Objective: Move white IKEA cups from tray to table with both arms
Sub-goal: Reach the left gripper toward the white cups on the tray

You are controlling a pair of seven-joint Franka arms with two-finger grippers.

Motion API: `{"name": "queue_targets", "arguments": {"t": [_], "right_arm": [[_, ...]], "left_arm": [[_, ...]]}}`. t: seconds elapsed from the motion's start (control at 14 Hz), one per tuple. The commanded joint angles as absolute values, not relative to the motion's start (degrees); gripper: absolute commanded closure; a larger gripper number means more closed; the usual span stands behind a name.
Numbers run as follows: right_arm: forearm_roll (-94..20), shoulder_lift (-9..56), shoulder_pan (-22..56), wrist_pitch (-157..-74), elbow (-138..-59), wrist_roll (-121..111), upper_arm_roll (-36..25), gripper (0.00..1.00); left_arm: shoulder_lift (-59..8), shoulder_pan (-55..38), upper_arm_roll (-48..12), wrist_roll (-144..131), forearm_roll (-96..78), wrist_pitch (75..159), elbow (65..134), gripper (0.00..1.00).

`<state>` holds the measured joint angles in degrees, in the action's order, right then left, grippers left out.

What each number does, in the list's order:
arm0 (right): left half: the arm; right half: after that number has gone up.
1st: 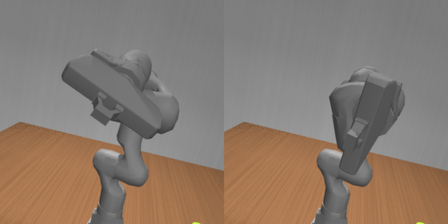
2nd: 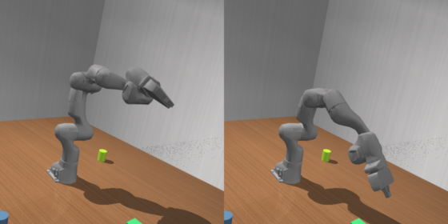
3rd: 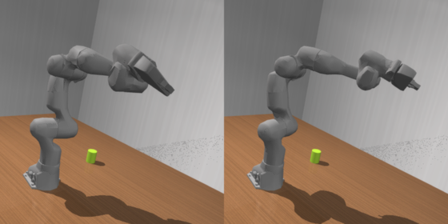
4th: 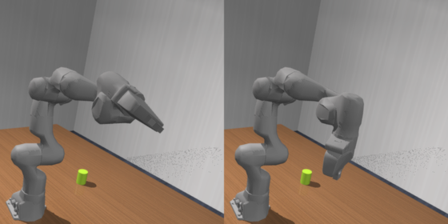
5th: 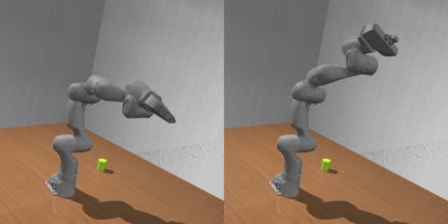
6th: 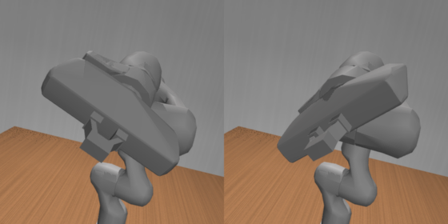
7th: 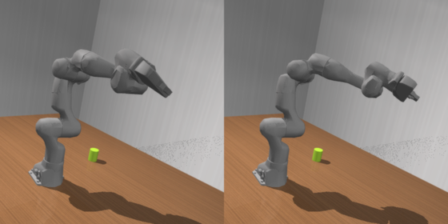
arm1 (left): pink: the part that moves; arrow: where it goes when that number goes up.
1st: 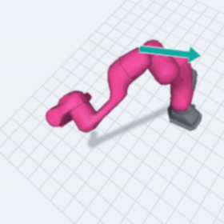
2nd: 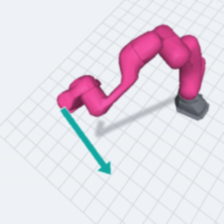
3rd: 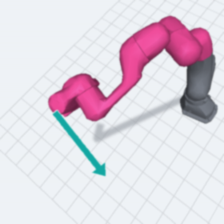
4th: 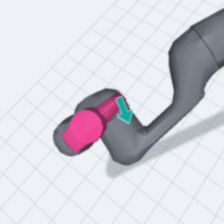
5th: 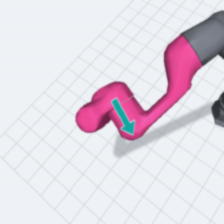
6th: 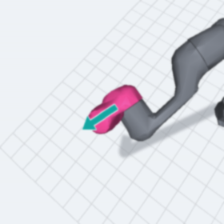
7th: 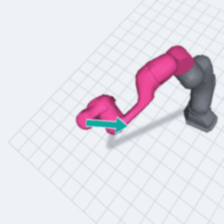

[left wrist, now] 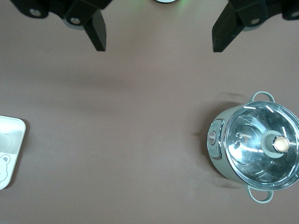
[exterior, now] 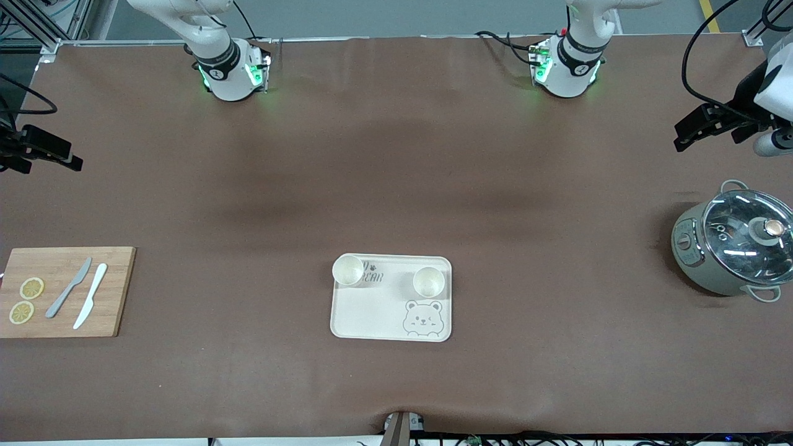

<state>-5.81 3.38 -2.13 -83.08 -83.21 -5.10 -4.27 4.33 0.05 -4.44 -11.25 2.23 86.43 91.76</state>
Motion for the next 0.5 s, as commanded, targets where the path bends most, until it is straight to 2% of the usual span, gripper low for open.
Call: {"name": "queue_targets", "arguments": {"t": [0.0, 0.21, 0.43], "right_arm": [[-5.98, 3.87, -2.9, -82.97, -82.35, -6.15, -4.13, 0.0], [-4.39, 5.09, -2.64, -82.18, -82.79, -7.47, -4.22, 0.0], [-8.85, 6.5, -4.03, -74.29, -82.35, -7.12, -4.39, 0.0]], "left_arm": [[4.04, 0.35, -4.66, -10.63, 1.76, 85.43, 90.7, 0.0], [2.56, -0.09, -4.66, -12.04, 1.76, 85.52, 88.43, 0.0], [1.06, -0.17, -5.45, -14.31, 1.85, 85.52, 87.63, 0.0]]}}
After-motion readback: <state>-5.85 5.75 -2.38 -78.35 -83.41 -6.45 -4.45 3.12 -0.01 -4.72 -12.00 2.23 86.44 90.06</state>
